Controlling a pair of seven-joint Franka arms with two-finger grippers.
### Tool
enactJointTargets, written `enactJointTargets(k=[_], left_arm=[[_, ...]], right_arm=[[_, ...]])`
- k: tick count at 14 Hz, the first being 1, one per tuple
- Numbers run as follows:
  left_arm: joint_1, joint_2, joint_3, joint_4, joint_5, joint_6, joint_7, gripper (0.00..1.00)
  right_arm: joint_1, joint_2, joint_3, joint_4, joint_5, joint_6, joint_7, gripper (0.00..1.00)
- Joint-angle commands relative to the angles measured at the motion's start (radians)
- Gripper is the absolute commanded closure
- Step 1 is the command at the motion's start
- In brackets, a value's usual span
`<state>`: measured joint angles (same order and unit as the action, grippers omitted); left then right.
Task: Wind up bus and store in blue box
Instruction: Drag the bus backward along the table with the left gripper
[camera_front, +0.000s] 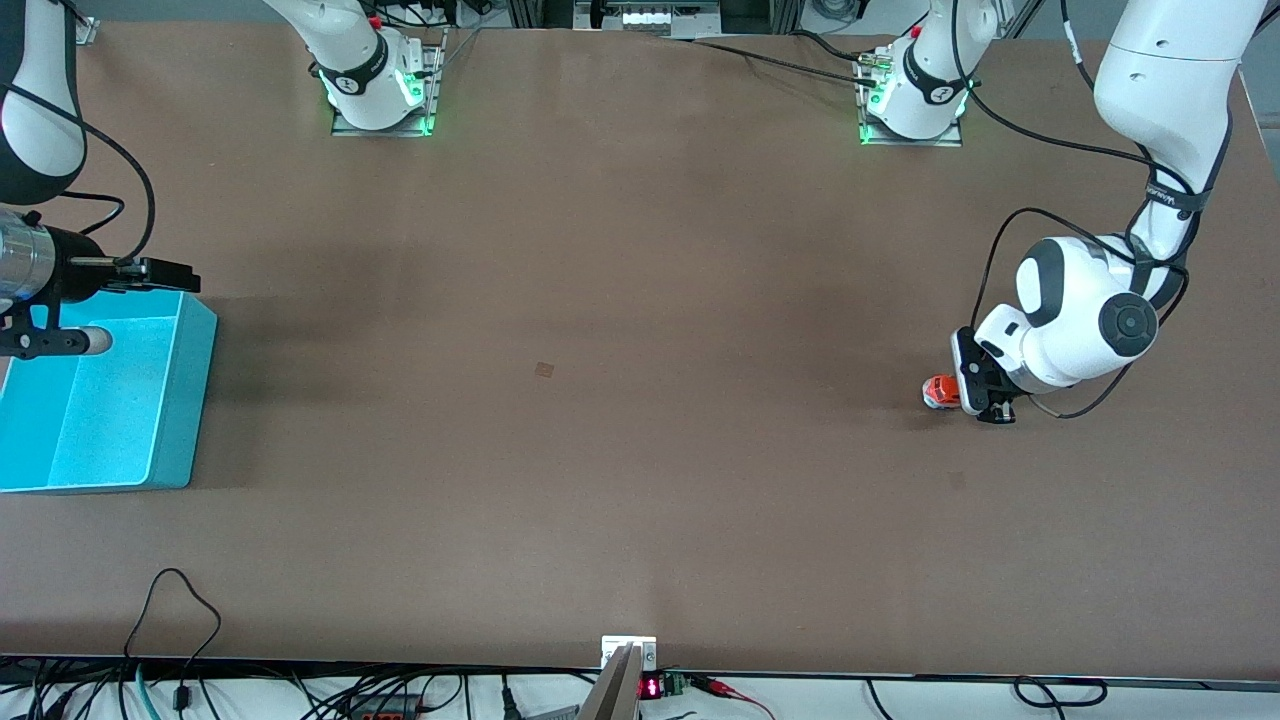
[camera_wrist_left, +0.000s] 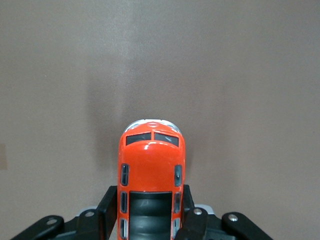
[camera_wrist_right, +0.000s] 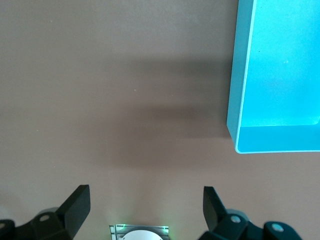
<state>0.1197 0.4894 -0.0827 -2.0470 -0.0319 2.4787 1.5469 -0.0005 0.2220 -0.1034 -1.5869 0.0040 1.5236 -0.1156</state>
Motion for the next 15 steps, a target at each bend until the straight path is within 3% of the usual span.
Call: enactJointTargets(k=[1,6,11,15], left_arm=[[-0.002,-0.023,-0.002,-0.029,-0.009,-0.001,0.018,0.69],[0.029,0.012,0.004,-0.019,-0.009,-0.012,0.036,0.69],[0.164,0.061,0.004,0.022,-0.009,-0.012,0.220,0.69],[0.247,0.080,0.011,0.028,-0.009,-0.011,0.294,0.69]], right_arm=[[-0.009,-0.022,0.004,-0.043,-0.001,0.021,-0.003,0.00],[-0.009,-0.177,0.002,-0.301,-0.002,0.216,-0.045,0.00],[-0.007,-0.191,0.002,-0.324,-0.004,0.242,-0.052,0.00],[-0.006,-0.187,0.004,-0.315,-0.064,0.297,-0.052,0.00]])
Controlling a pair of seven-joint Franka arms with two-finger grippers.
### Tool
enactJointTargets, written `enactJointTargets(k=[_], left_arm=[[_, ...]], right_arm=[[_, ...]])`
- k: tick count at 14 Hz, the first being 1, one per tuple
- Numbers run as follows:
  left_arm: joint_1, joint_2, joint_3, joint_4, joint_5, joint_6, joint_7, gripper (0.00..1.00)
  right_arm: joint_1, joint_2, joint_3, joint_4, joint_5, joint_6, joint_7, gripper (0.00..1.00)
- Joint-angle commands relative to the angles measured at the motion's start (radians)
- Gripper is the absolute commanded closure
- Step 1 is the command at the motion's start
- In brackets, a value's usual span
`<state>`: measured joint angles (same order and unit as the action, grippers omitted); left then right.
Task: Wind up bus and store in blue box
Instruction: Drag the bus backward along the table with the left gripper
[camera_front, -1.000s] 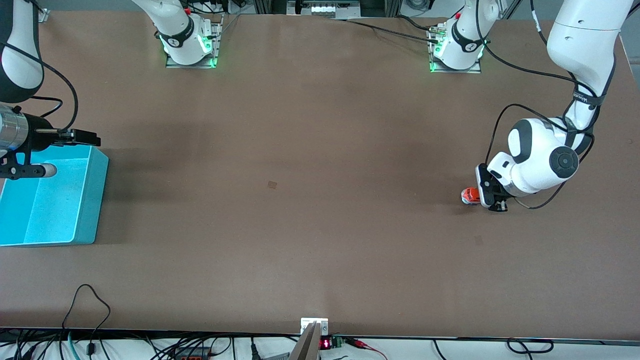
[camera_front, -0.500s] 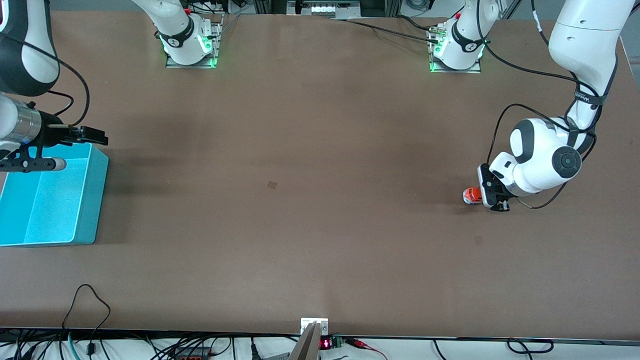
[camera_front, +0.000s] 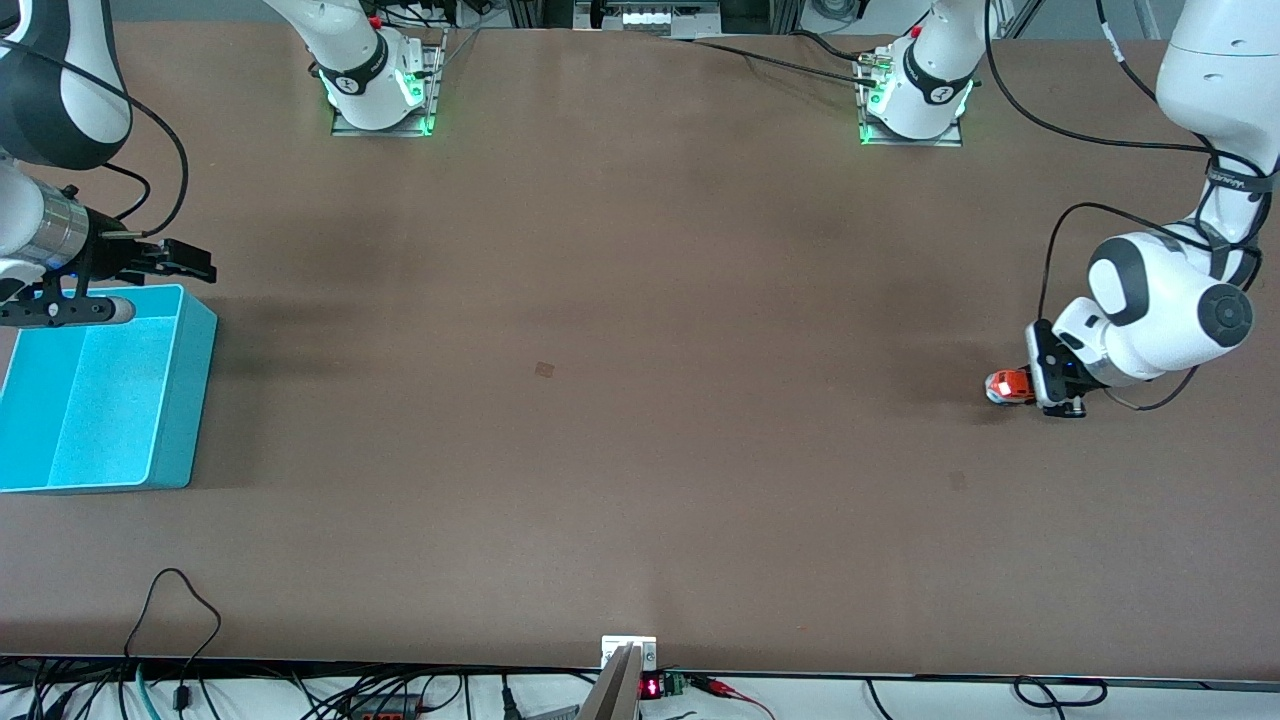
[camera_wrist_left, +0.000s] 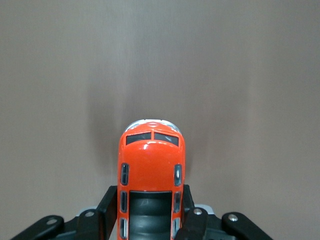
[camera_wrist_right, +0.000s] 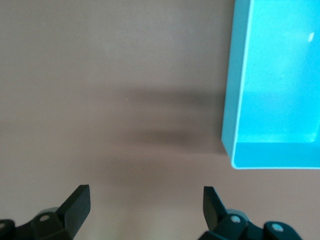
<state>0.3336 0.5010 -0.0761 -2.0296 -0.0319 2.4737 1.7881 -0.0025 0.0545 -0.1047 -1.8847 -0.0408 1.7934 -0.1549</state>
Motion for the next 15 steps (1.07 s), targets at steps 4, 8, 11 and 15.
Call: enactJointTargets(k=[4,8,11,15], left_arm=[[0.054,0.091,0.006,0.043,-0.009,-0.006,0.080,0.68],[0.051,0.097,0.004,0.057,-0.009,-0.007,0.108,0.67],[0.048,0.097,0.004,0.068,-0.009,-0.010,0.116,0.60],[0.044,0.087,-0.008,0.115,-0.009,-0.105,0.108,0.00]], right_arm=[[0.001,0.007,0.008,-0.017,-0.013,0.083,-0.011,0.00],[0.001,0.013,0.010,-0.016,-0.010,0.095,-0.011,0.00],[0.001,0.025,0.010,-0.016,-0.008,0.110,-0.011,0.00],[-0.001,0.025,0.010,-0.017,-0.005,0.103,-0.012,0.00]])
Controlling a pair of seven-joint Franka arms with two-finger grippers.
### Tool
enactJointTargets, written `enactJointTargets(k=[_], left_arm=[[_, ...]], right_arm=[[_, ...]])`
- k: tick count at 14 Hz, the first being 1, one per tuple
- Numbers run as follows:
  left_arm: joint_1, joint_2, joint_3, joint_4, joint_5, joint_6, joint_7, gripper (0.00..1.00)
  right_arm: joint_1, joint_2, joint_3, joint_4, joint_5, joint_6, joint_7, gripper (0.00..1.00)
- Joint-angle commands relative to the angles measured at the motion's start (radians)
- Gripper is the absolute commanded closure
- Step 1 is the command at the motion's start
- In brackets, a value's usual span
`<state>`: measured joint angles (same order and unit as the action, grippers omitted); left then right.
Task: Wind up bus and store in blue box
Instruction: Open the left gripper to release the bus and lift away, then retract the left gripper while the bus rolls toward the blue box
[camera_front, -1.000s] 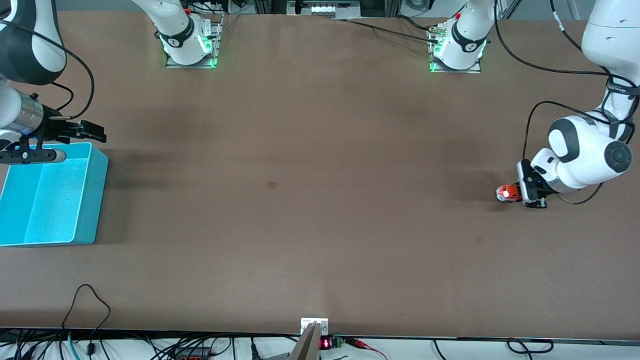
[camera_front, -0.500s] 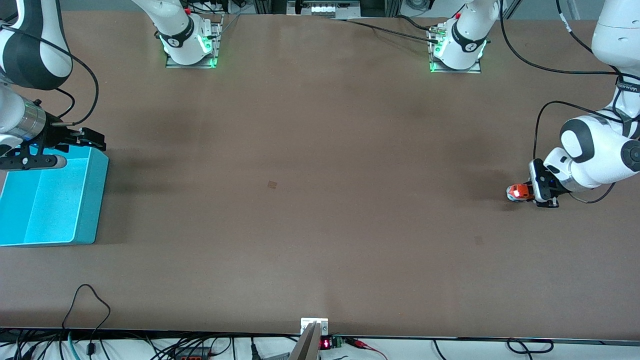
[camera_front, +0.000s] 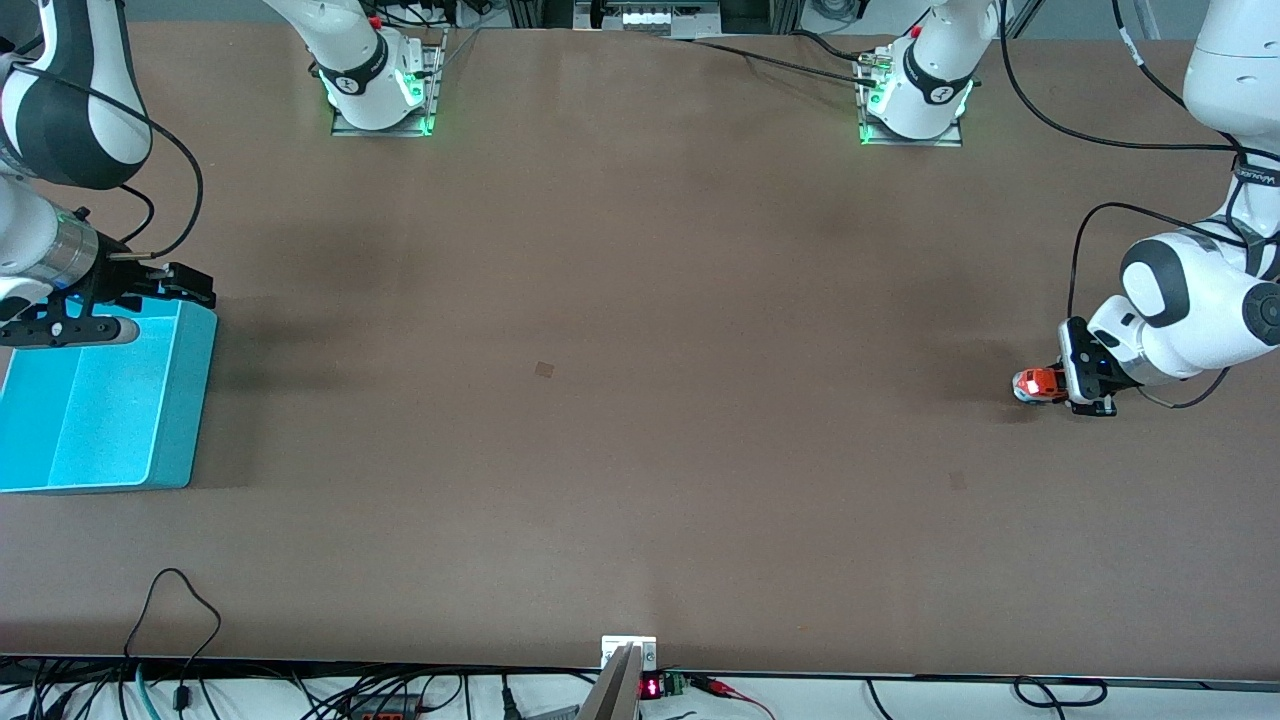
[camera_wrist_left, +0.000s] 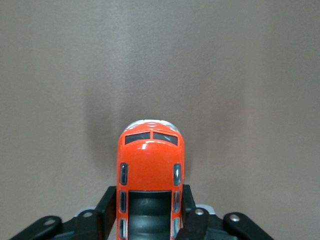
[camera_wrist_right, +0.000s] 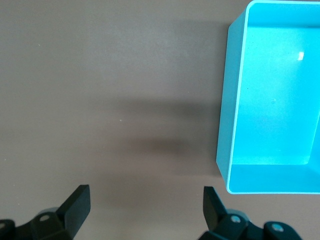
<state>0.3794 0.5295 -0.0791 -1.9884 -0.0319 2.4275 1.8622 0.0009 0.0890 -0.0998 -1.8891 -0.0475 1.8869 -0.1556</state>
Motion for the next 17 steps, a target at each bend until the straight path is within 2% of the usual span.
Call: enactJointTargets(k=[1,3,8,17], left_arm=[[-0.008,0.053,-0.005,0.113,-0.009,-0.153,0.032,0.00],[-0.010,0.040,-0.005,0.166,-0.009,-0.296,0.032,0.00],[-0.017,-0.002,-0.005,0.164,-0.009,-0.350,0.020,0.00],[-0.048,-0.089,-0.007,0.163,0.012,-0.461,-0.184,0.00]], right_arm=[[-0.004,-0.009,0.005,-0.013,0.000,0.008,-0.012,0.00],[-0.004,-0.009,0.005,-0.013,0.002,0.006,-0.012,0.00],[-0.007,-0.008,0.005,-0.013,0.002,0.004,-0.019,0.00],[-0.007,-0.006,0.005,-0.011,0.002,0.004,-0.025,0.00]])
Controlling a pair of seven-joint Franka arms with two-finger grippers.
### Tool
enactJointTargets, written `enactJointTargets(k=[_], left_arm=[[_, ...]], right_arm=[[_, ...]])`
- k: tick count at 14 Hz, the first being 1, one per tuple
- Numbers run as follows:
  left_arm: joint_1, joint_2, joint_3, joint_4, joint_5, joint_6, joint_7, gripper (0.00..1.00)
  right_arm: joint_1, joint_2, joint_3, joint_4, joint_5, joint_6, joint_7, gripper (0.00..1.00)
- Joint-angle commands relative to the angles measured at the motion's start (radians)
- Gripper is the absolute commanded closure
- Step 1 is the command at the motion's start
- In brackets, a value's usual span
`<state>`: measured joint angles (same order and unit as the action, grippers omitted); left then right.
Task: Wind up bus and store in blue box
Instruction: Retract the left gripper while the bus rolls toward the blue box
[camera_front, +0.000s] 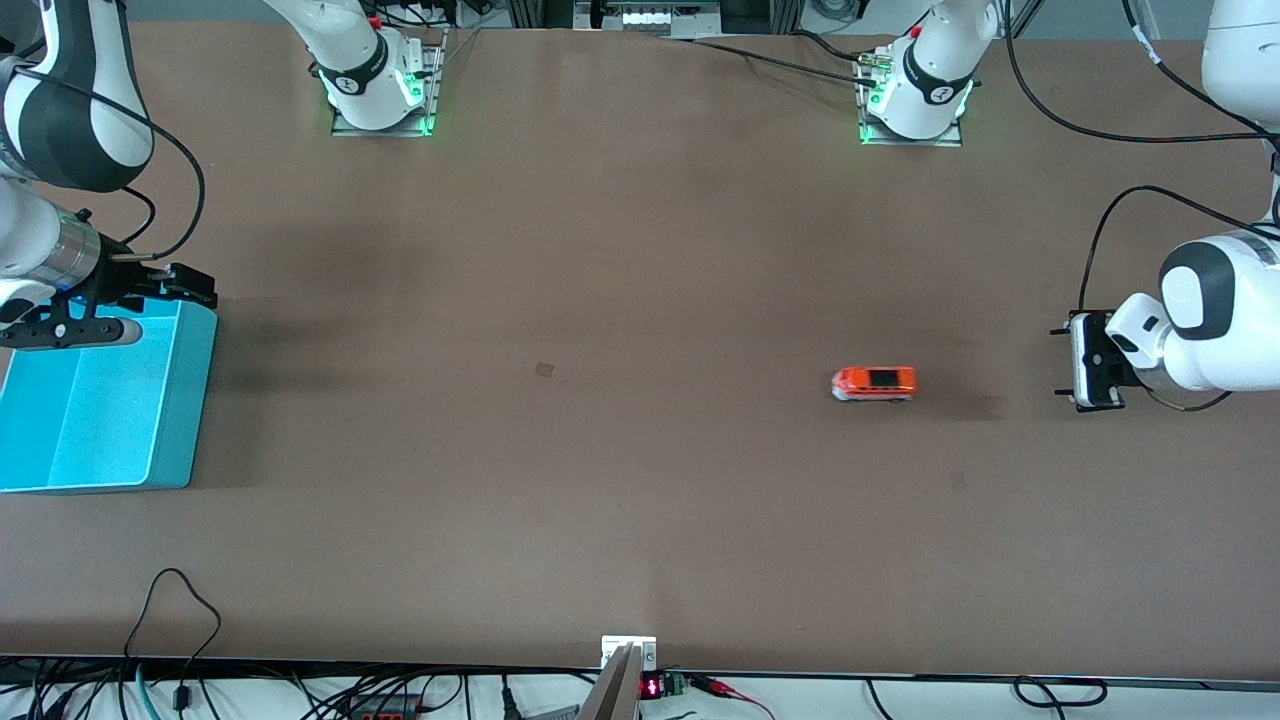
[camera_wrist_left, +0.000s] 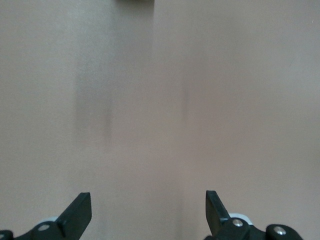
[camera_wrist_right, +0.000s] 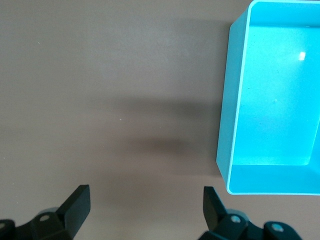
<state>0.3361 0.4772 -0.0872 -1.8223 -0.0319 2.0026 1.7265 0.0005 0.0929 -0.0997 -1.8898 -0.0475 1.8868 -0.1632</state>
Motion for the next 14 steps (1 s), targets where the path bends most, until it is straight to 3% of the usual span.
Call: enactJointTargets(k=[1,7,14], left_arm=[[-0.005,-0.048,0.000,-0.005,0.038,-0.036,-0.071,0.00],[-0.025,-0.130,-0.009,-0.003,0.076,-0.113,-0.240,0.00],[-0.098,-0.233,-0.011,0.006,0.135,-0.238,-0.563,0.00]], right_arm=[[-0.008,-0.010,0.005,-0.011,0.002,0.005,-0.025,0.00],[-0.010,-0.009,0.005,-0.011,0.002,0.006,-0.047,0.00],[-0.011,-0.009,0.005,-0.011,0.003,0.005,-0.047,0.00]])
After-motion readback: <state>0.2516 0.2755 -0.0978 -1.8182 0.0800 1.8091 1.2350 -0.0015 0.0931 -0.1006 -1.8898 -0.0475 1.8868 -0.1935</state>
